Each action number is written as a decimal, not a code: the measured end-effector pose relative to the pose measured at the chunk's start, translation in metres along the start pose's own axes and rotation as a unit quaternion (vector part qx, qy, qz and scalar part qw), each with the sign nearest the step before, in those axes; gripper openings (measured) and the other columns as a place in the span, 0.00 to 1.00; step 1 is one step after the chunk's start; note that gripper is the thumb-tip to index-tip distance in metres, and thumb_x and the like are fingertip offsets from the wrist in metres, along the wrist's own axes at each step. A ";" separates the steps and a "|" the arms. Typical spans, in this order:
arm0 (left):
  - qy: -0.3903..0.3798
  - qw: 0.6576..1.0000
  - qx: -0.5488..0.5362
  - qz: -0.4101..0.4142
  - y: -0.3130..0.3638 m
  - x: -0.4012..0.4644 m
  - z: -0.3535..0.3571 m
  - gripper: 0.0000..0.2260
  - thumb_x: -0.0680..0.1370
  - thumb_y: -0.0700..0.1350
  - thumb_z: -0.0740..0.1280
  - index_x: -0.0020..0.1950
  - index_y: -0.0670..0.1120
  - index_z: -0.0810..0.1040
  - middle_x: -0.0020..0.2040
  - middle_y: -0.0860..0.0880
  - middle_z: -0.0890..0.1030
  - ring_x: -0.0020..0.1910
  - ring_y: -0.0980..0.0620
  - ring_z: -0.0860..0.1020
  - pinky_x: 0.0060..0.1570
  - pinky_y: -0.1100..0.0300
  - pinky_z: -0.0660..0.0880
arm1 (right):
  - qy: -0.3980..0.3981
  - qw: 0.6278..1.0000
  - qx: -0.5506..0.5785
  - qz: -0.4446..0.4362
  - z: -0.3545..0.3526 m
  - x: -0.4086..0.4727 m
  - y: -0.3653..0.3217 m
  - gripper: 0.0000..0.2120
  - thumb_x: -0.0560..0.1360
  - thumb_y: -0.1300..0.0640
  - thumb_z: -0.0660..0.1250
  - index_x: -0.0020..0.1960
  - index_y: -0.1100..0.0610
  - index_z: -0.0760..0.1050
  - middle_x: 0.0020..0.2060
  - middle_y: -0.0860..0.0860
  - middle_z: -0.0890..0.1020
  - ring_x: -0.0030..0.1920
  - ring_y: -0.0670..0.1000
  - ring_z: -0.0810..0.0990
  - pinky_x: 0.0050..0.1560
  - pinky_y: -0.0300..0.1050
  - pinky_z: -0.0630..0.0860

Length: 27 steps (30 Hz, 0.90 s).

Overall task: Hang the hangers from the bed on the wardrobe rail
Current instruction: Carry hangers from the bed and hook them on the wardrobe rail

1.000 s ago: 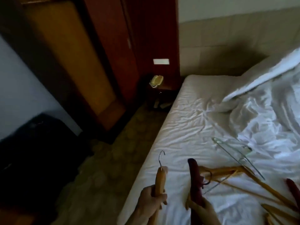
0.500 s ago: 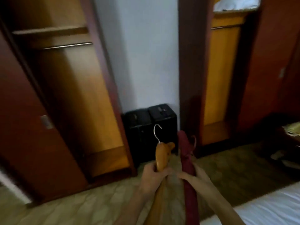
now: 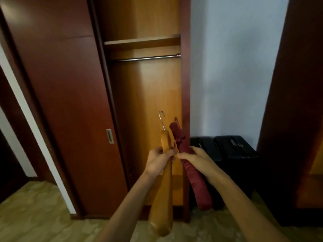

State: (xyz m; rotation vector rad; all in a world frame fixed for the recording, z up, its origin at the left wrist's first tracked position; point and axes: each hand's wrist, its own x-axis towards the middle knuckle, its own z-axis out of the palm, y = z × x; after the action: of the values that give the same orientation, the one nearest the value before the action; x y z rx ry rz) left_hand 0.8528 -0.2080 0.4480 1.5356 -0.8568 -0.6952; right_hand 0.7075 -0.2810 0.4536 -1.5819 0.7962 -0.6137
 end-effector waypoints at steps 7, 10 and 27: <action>0.027 0.999 -0.038 0.013 0.026 0.138 -0.057 0.08 0.74 0.47 0.74 0.42 0.43 0.83 0.33 0.49 0.82 0.31 0.53 0.79 0.34 0.60 0.76 | 0.009 1.000 -0.004 -0.029 0.023 0.151 -0.059 0.12 0.74 0.49 0.73 0.51 0.57 0.82 0.37 0.49 0.85 0.35 0.45 0.81 0.43 0.45 0.75; 0.042 0.998 -0.030 0.028 0.031 0.196 -0.066 0.08 0.75 0.48 0.74 0.43 0.43 0.83 0.33 0.50 0.82 0.32 0.55 0.79 0.34 0.62 0.75 | 0.015 0.999 0.004 -0.035 0.021 0.214 -0.065 0.15 0.74 0.47 0.72 0.55 0.57 0.81 0.35 0.47 0.85 0.32 0.42 0.81 0.40 0.43 0.74; 0.051 0.993 0.044 0.092 0.137 0.562 -0.058 0.09 0.73 0.48 0.73 0.41 0.41 0.85 0.34 0.48 0.83 0.34 0.49 0.80 0.36 0.58 0.78 | 0.059 0.994 0.023 -0.088 -0.029 0.564 -0.154 0.14 0.76 0.49 0.70 0.55 0.57 0.81 0.41 0.51 0.86 0.40 0.48 0.82 0.36 0.42 0.72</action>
State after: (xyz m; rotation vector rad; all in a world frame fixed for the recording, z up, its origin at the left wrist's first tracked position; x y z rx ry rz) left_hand 1.1921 -0.6501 0.6124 1.5346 -0.9477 -0.4462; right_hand 1.0619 -0.7280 0.5835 -1.5950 0.7272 -0.8541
